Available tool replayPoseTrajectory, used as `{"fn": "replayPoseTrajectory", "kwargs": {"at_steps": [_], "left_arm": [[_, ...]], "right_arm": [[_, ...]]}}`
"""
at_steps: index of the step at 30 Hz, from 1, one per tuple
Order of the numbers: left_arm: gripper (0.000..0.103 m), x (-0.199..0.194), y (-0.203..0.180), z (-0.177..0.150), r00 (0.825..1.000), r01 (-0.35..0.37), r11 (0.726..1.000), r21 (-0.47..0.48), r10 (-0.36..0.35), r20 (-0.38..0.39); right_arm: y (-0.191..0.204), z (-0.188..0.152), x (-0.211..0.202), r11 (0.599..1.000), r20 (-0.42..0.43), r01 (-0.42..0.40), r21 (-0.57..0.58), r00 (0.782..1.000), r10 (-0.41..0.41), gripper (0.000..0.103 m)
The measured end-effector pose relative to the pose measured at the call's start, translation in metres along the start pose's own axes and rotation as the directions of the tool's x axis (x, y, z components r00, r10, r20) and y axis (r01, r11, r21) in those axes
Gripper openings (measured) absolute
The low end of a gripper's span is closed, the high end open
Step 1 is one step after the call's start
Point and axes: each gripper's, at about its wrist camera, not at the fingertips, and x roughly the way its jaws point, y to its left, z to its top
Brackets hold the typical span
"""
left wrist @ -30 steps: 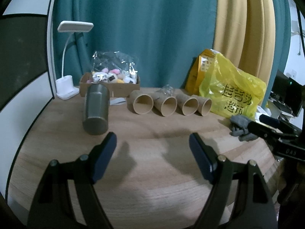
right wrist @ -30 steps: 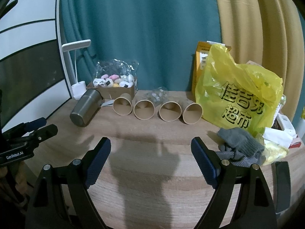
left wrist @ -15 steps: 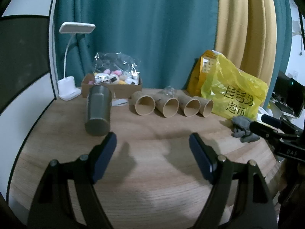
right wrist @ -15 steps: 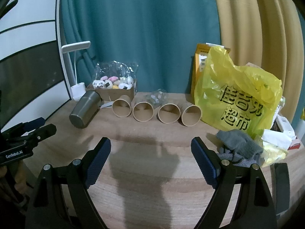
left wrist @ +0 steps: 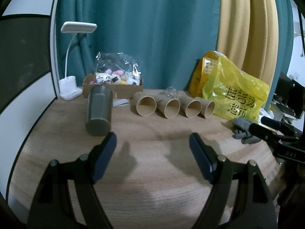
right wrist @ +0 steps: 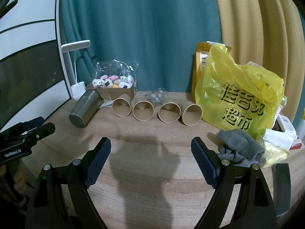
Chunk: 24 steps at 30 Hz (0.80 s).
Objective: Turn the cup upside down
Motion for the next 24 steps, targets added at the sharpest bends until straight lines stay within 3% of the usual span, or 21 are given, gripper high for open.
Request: {"fn": "replayPoseTrajectory", "kwargs": {"at_steps": [7,15,19,24], "left_arm": [[0.080,0.013,-0.006,0.002,1.000,0.002,1.000,0.003,-0.002,-0.028],[0.080,0.060,-0.017,0.015,0.994,0.022,1.000,0.003,-0.021,-0.104],[0.080,0.100,-0.023,0.031,0.984,0.023,1.000,0.021,-0.019,-0.179],[0.080,0.154,-0.037,0.065,0.951,0.079,0.996,0.031,-0.066,-0.301]], "right_arm": [[-0.006,0.003,0.008,1.000,-0.007,0.000,0.011,1.000,0.000,0.088],[-0.037,0.009,0.032,0.998,-0.020,0.024,0.051,1.000,-0.023,0.088],[-0.056,0.013,0.052,0.997,-0.043,0.029,0.069,0.999,-0.026,0.088],[-0.076,0.017,0.077,0.998,-0.085,0.028,0.060,0.996,-0.023,0.088]]}}
